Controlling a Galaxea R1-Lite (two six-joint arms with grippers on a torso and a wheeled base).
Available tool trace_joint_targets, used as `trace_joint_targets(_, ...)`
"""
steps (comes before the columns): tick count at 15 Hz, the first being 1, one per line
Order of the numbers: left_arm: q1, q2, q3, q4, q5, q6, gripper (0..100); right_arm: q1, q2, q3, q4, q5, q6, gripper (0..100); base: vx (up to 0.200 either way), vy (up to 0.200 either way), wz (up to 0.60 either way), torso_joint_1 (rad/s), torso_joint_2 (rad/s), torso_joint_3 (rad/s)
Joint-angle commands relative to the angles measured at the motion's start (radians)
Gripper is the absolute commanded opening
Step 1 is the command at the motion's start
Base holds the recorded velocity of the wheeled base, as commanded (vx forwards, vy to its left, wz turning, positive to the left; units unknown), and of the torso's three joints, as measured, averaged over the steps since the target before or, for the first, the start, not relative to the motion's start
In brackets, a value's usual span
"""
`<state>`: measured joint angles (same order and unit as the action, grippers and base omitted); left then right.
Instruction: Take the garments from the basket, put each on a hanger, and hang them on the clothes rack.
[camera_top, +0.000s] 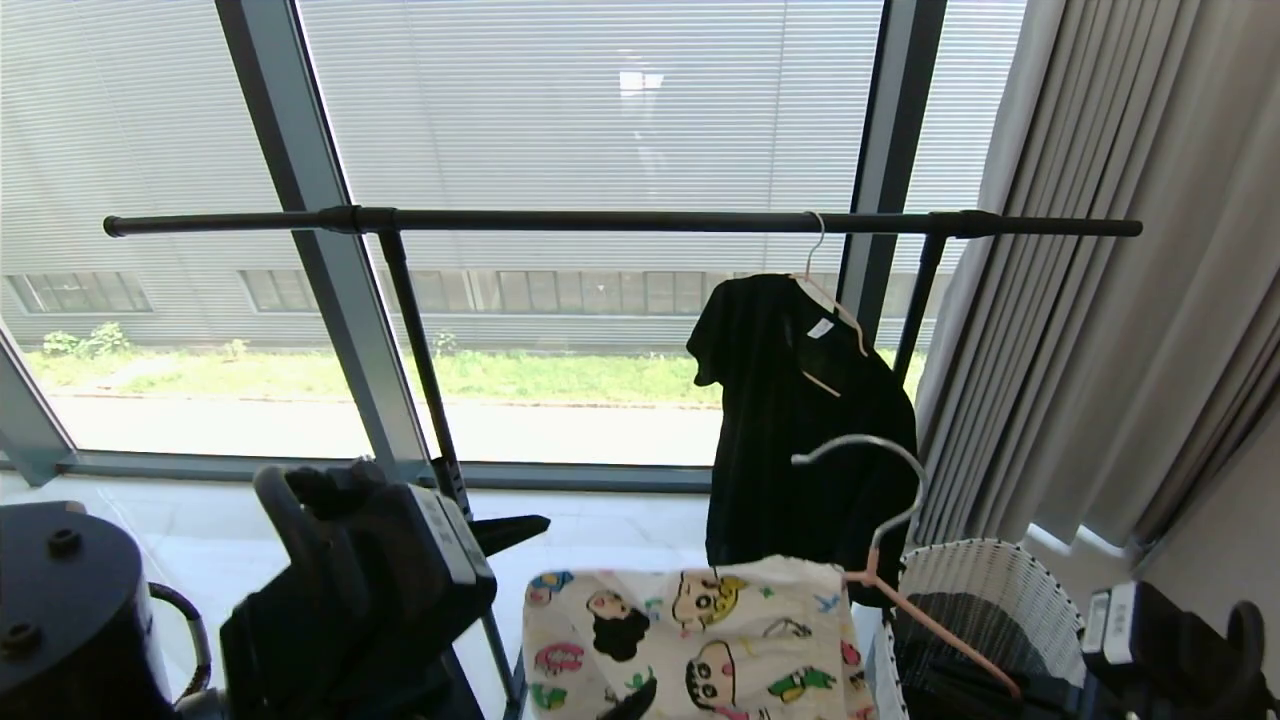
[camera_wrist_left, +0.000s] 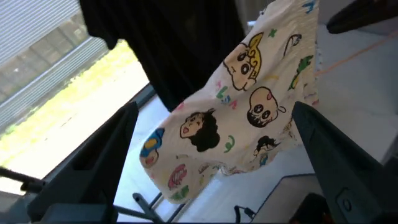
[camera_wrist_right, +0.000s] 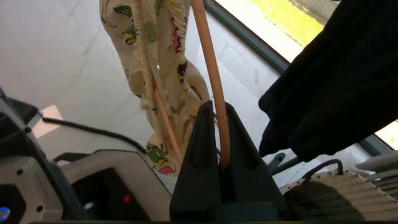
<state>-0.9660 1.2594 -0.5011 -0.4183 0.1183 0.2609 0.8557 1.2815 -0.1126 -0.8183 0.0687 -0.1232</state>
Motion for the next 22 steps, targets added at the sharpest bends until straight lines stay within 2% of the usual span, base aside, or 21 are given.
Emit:
trace_joint_targets(1,-0.013,0.052,0.019,-0.016,-0.025,0.029,100,0.003,-0.087,0.060,0.001,0.029,-0.035,0,0.000,0.000,0.00,0.000,0.00,0.000)
trace_joint_targets(3,-0.057,0.138,0.007,-0.125,-0.035,0.031,100,0.003,-0.082,0.054,0.001,0.062,-0.081,0,0.000,0.000,0.00,0.000,0.00,0.000)
trace_joint_targets(5,-0.106,0.186,0.007,-0.166,-0.074,0.032,100,0.005,-0.077,0.051,0.001,0.071,-0.099,0,0.000,0.000,0.00,0.000,0.00,0.000)
trace_joint_targets(7,-0.143,0.201,0.007,-0.166,-0.089,0.034,100,0.022,-0.077,0.048,0.001,0.071,-0.104,0,0.000,0.000,0.00,0.000,0.00,0.000)
trace_joint_targets(12,-0.122,0.232,0.016,-0.166,-0.083,0.058,100,0.111,-0.064,0.033,0.002,0.066,-0.142,0,0.000,0.000,0.00,0.000,0.00,0.000)
trace_joint_targets(18,-0.120,0.233,0.045,-0.168,-0.083,0.058,100,0.118,-0.054,0.004,0.002,0.069,-0.181,0,0.000,0.000,0.00,0.000,0.00,0.000)
trace_joint_targets(19,-0.122,0.232,0.047,-0.166,-0.083,0.058,0,0.121,-0.053,0.002,0.002,0.069,-0.184,0,0.000,0.000,0.00,0.000,0.00,0.000)
trace_joint_targets(22,-0.122,0.235,0.045,-0.168,-0.086,0.055,0,0.131,-0.054,0.002,0.002,0.069,-0.184,0,0.000,0.000,0.00,0.000,0.00,0.000)
